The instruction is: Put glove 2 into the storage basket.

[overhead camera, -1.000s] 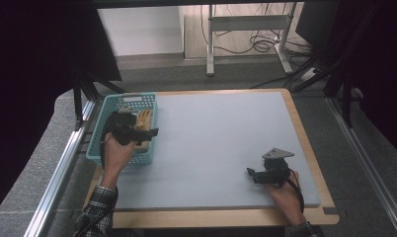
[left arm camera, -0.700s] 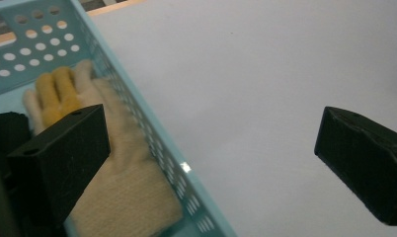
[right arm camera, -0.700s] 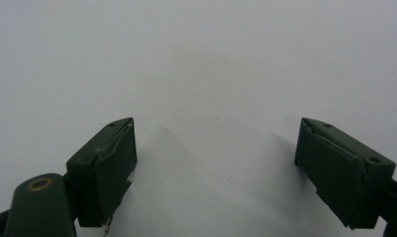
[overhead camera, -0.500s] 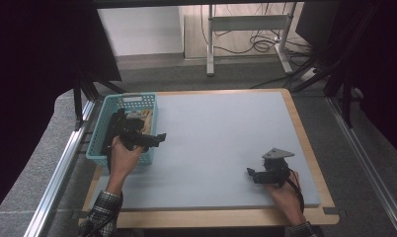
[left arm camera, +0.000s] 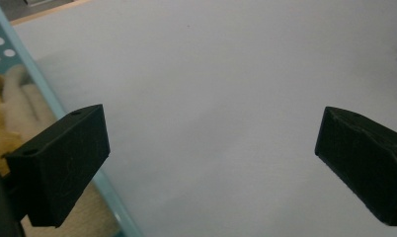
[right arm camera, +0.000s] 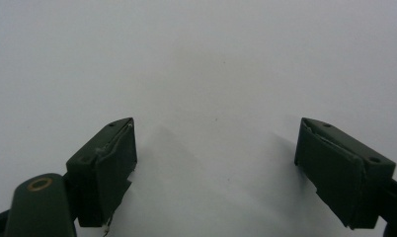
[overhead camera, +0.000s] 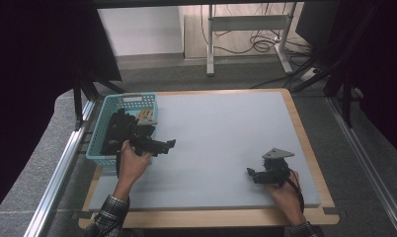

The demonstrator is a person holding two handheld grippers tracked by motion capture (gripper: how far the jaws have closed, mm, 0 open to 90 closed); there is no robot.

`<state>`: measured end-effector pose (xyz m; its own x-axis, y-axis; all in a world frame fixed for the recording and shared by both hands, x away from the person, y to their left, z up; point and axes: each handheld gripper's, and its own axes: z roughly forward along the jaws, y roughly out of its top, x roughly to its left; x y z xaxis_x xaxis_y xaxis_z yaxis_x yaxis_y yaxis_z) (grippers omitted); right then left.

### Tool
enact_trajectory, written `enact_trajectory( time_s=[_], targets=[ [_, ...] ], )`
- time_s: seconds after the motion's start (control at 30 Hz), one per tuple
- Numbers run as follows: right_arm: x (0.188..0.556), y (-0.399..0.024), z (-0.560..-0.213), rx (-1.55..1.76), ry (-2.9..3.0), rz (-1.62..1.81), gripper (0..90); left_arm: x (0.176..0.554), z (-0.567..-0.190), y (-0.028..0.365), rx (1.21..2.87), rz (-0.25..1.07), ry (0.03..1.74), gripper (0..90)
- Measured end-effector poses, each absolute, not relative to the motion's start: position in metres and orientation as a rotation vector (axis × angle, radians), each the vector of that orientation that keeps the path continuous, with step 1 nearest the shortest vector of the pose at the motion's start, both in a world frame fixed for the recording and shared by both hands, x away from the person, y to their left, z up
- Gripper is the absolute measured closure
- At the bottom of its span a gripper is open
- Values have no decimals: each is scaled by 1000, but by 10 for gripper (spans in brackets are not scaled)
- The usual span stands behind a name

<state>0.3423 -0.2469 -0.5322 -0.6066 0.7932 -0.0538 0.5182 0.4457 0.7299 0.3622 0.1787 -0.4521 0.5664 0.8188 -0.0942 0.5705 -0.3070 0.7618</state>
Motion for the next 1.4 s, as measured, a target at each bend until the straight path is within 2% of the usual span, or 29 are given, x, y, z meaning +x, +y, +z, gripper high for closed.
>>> enact_trajectory(
  time_s=[0.8,1.4],
  targets=[
    [342,-247,-532,1110,2313,969,157,340,-467,124,2054,336,943,3],
    [342,-247,-532,1109,2313,969,157,326,-506,96,2123,283,898,0]
  ],
)
